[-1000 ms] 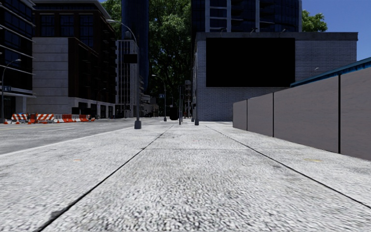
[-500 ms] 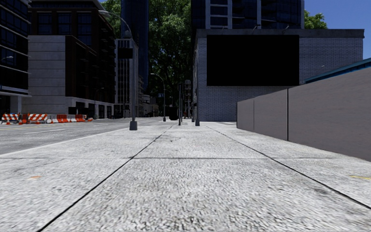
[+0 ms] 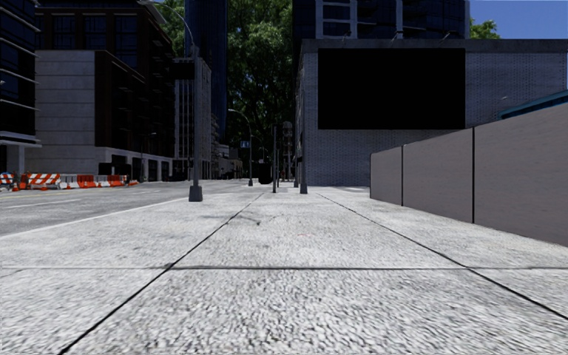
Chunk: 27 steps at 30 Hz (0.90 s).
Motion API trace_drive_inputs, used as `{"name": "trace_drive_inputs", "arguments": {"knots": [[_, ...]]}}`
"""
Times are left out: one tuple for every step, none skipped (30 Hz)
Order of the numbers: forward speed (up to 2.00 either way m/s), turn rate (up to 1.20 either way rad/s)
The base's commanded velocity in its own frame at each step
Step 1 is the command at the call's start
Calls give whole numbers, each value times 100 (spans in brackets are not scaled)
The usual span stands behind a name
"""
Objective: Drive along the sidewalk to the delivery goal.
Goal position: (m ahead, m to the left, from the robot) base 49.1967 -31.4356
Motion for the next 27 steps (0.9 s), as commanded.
{"name": "trace_drive_inputs", "arguments": {"knots": [[200, 0], [200, 0], [200, 0], [200, 0], [200, 0], [200, 0], [200, 0], [200, 0], [200, 0], [200, 0], [200, 0], [200, 0], [200, 0], [200, 0], [200, 0], [200, 0], [200, 0], [200, 0], [200, 0], [200, 0], [200, 0], [200, 0], [200, 0], [200, 0], [200, 0], [200, 0], [200, 0]]}}
